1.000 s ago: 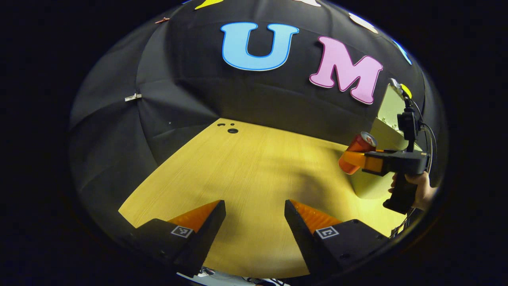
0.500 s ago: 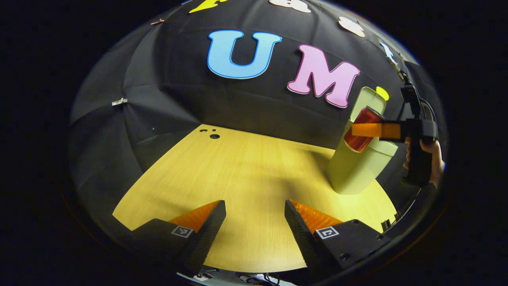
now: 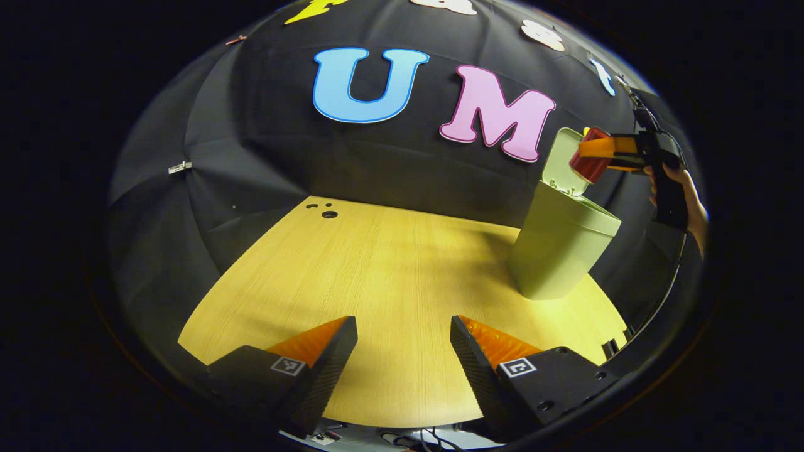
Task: Press the lid of the desktop garbage bin to open it, pick up the crumpled paper on the desktop and throw it into the bin, then pick up the pop can on the desktop and drop it into the bin, and finally close the garbage bin lid.
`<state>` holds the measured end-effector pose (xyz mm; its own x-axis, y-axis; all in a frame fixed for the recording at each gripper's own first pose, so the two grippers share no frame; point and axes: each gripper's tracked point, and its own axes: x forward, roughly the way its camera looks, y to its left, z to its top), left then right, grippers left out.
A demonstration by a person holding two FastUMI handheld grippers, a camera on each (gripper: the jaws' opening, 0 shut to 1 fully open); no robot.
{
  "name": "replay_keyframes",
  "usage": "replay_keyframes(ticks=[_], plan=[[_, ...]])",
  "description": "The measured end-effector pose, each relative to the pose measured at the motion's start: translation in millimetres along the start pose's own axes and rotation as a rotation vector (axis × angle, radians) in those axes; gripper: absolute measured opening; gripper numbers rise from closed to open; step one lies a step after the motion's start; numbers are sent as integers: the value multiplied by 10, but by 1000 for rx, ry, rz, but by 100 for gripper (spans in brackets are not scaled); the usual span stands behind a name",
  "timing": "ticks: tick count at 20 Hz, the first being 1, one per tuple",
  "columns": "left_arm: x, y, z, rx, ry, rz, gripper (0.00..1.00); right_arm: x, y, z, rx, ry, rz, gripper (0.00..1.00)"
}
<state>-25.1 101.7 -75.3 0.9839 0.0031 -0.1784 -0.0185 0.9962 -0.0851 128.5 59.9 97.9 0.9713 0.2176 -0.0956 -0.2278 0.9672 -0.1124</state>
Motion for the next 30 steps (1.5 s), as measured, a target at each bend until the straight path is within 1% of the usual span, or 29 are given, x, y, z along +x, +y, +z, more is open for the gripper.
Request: replay_keyframes(ticks=[3,6,9,13,17,20,23,25,26,28,30], plan=[[61,-48,32,-27,-3,41,96,106,-283,-46,29,21,-4,83],[136,-147,37,-82,-4,73,96,237,-581,-137,13,23,-18,83],[215,-269,-32,-114,7,108,96,397,-849,-354,20,68,-26,83],[304,-500,-105,-129,28,115,96,557,-1094,-560,32,105,-39,83],[403,-622,-141,-103,41,128,96,618,-1195,-720,27,129,-41,83],[446,-691,-159,-109,51,132,96,680,-1200,-768,32,133,-30,85],[479,-722,-182,-123,60,155,96,731,-1185,-781,45,129,-5,86],[496,-740,-192,-131,63,178,96,759,-1164,-791,45,127,17,93],[506,-752,-196,-131,67,190,96,755,-1150,-790,42,125,28,99],[516,-813,-176,-133,66,198,96,738,-1130,-747,28,109,42,99],[527,-885,-129,-132,52,184,96,668,-1117,-654,14,80,42,99]])
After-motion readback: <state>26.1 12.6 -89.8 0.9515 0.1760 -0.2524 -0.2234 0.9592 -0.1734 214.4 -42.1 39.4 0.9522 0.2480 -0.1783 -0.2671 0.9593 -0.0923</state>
